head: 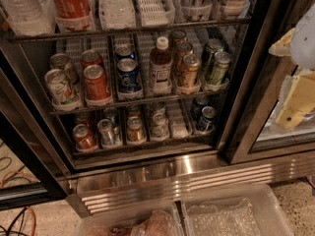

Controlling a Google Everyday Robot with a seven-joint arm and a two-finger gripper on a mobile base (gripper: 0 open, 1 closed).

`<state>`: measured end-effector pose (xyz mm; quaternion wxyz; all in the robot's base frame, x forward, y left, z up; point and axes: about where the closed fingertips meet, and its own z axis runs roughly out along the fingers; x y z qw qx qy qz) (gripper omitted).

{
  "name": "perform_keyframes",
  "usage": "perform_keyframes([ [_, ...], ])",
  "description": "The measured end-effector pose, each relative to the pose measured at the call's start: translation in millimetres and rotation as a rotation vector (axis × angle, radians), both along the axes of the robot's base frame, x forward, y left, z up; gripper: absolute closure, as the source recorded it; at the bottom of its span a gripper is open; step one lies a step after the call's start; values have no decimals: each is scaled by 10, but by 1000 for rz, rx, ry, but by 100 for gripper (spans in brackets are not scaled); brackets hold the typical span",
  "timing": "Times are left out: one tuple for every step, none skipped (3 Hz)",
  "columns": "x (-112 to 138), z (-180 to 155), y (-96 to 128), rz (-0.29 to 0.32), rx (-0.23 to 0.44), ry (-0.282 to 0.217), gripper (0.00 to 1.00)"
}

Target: Pick coke can from top shelf of fridge

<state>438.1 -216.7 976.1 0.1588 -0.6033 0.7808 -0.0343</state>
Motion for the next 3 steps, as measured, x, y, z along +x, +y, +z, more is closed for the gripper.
perform_keyframes([
  [4,26,11,-1,8,-10,0],
  [35,151,94,10,101,-48,0],
  [52,557,400,81,276,-153,0],
])
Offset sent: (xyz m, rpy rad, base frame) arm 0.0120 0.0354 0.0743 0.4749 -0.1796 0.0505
